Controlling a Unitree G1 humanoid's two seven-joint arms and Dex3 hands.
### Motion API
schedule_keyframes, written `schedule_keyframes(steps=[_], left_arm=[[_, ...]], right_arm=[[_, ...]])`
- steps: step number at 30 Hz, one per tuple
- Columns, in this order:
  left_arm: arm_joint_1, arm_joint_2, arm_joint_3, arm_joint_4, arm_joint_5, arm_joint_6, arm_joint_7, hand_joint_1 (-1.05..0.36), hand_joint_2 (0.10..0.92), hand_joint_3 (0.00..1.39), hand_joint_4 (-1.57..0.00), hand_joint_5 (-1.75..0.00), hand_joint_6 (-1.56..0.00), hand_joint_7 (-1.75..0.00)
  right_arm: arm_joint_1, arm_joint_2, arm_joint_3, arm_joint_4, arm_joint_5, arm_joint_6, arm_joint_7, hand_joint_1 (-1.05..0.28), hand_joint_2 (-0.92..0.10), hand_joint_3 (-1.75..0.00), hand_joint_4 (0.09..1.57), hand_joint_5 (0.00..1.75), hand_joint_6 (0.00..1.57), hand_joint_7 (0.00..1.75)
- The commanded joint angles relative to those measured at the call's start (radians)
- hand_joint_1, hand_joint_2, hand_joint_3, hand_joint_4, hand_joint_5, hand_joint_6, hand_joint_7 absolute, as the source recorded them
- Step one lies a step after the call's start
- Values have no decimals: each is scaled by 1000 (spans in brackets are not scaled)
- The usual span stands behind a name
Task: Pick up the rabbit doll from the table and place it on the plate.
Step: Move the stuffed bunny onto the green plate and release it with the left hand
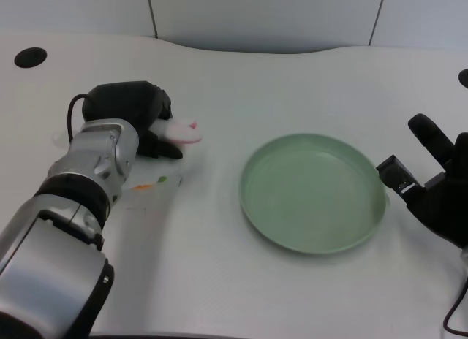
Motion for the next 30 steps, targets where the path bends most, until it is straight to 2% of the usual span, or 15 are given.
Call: schedule_keyframes(steps=[1,8,9,10,11,12,13,14,15,17,18,26,30], left_arm=[[3,14,-4,7,2,2,6,-246,880,0,-1418,-1286,-1264,-1274],[3,14,-4,7,2,2,6,-246,880,0,-1418,-1286,-1264,-1275],[-63,18,-7,-12,1,-64,45,-246,880,0,-1418,-1286,-1264,-1275],[-113,21,-9,-26,0,-114,75,-279,888,40,-1165,-1511,-955,-1490],[-146,23,-10,-34,0,-149,96,-309,891,64,-1001,-1650,-746,-1642],[-163,24,-12,-36,-1,-169,108,-319,892,72,-945,-1697,-675,-1693],[-171,-31,-12,-43,-11,-215,118,-324,892,76,-916,-1721,-639,-1719],[-178,-73,-13,-46,-20,-250,126,-232,877,67,-856,-1736,-619,-1735],[-179,-124,-16,-46,-29,-277,122,-201,873,64,-834,-1741,-612,-1741],[-177,-172,-22,-40,-39,-298,117,-214,891,70,-829,-1745,-613,-1745],[-172,-188,-19,-36,-48,-305,106,-216,893,71,-830,-1746,-614,-1746],[-144,-238,-23,-28,-66,-317,82,-220,892,66,-880,-1746,-651,-1746],[-122,-256,-35,-25,-61,-315,79,-208,896,68,-847,-1746,-649,-1746]], right_arm=[[11,-10,-10,-5,12,2,3,-676,-921,-320,622,1746,694,1502],[11,-10,-10,-5,12,2,3,-676,-921,-320,622,1746,694,1501],[11,-8,-9,-5,11,3,2,-676,-921,-320,622,1746,694,1501],[10,-7,-9,-5,11,3,1,-672,-921,-317,621,1746,691,1499],[10,-6,-8,-5,11,4,0,-669,-921,-315,621,1746,689,1497],[10,-5,-8,-5,11,4,0,-668,-921,-313,620,1746,689,1497],[11,-2,-8,-6,12,3,4,-667,-921,-313,620,1746,688,1496],[12,1,-8,-7,12,3,6,-671,-921,-291,615,1746,692,1486],[13,8,-7,-12,14,-5,14,-672,-921,-283,614,1746,694,1482],[15,15,-6,-18,14,-15,23,-664,-921,-329,602,1746,693,1467],[15,16,-5,-18,14,-15,25,-663,-921,-336,601,1746,693,1464],[20,24,-5,-32,16,-8,36,-667,-921,-341,608,1746,706,1445],[21,25,-4,-32,15,-9,48,-676,-921,-338,612,1746,705,1451]])
